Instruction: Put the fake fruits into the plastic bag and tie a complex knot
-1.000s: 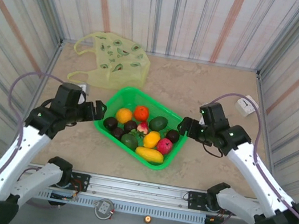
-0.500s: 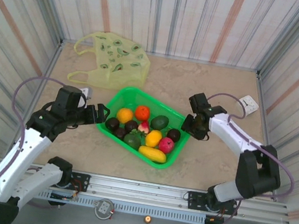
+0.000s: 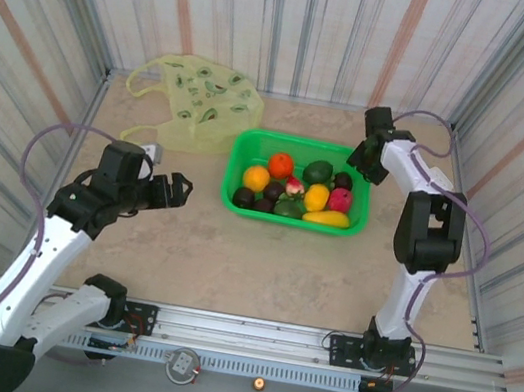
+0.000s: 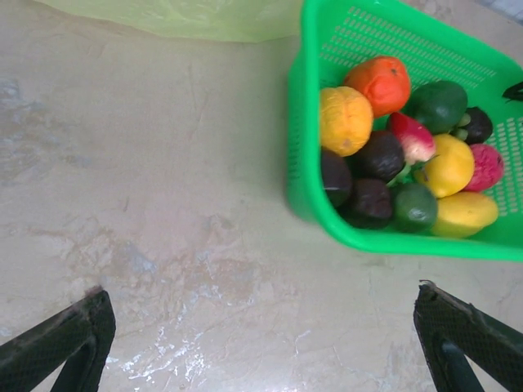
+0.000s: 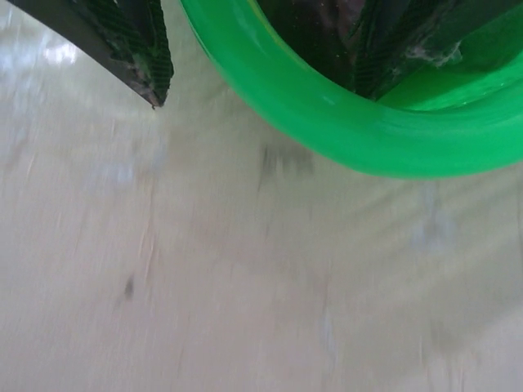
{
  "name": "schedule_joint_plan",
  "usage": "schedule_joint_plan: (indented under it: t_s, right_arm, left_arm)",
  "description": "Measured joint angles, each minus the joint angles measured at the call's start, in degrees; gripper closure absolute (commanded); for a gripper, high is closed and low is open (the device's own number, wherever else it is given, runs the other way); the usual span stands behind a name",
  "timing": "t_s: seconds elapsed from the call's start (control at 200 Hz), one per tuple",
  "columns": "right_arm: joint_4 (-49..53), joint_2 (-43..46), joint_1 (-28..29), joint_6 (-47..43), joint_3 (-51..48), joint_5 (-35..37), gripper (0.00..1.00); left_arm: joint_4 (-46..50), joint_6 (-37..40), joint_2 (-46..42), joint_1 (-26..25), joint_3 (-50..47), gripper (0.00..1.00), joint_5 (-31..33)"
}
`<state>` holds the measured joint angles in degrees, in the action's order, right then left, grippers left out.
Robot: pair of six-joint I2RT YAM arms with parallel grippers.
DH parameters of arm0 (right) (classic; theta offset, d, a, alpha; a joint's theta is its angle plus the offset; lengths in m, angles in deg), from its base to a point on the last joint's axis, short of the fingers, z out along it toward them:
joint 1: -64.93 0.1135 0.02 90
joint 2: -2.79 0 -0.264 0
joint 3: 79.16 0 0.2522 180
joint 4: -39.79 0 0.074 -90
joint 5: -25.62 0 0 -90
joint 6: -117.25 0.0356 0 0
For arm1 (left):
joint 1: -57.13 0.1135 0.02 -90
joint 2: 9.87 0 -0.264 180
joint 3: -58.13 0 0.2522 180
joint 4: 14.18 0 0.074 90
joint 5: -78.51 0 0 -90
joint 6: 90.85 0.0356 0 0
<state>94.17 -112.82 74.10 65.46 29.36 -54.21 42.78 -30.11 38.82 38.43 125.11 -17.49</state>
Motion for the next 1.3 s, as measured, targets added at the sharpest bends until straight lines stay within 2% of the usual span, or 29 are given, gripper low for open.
schedule_joint_plan:
  t_s: [0.105, 0.19, 0.25, 0.371, 0.476, 0.591, 0.661, 0.716, 0.872, 1.082, 1.302]
  right_arm:
    - [0.55, -3.39, -1.05, -1.53, 6.23, 1.84, 0.32]
    - [1.05, -3.13, -0.11, -3.39, 8.85, 4.22, 0.18]
    - [0.68, -2.08, 1.27, -4.92, 9.79, 6.73, 0.12]
    - [0.2, 1.09, 5.22, -8.92, 10.49, 11.41, 0.1]
    - [-0.31, 4.48, 9.03, -10.4, 10.56, 13.51, 0.12]
    - [-3.04, 11.02, 12.13, -9.25, 6.67, 10.62, 0.16]
    - [-5.01, 16.17, 13.18, -8.24, 1.86, 8.33, 0.18]
    - [-6.82, 20.33, 14.01, -7.26, -2.51, 6.4, 0.2]
    - [-12.04, 29.38, 15.76, -2.43, -13.49, -1.25, 0.24]
    - [-14.51, 33.16, 18.18, 0.83, -18.36, -7.28, 0.26]
    - [-14.36, 35.45, 19.02, 0.83, -20.35, -8.09, 0.23]
  left_arm:
    - [-0.22, -0.63, 2.45, 0.35, 2.29, 0.04, 1.53]
    - [-1.22, -1.31, 6.47, 1.79, 5.66, 0.05, 2.69]
    - [-2.6, -2.23, 9.92, 3.58, 8.13, 0.05, 3.02]
    - [-7.56, -5.88, 17.16, 9.64, 10.82, 0.07, 2.08]
    - [-12.07, -11.04, 23.45, 15.45, 10.93, 0.12, 1.27]
    - [-14.88, -15.87, 31.74, 20.04, 12.98, 0.13, 2.47]
    - [-17.27, -18.47, 36.0, 22.1, 14.69, 0.2, 3.13]
    - [-21.38, -20.04, 38.45, 23.58, 14.84, 0.24, 2.62]
    - [-30.56, -23.82, 47.32, 27.32, 17.14, 0.26, -0.35]
    - [-36.28, -27.65, 61.29, 29.59, 23.43, 0.27, -5.2]
    - [-39.69, -30.45, 70.6, 30.01, 30.49, 0.32, -10.84]
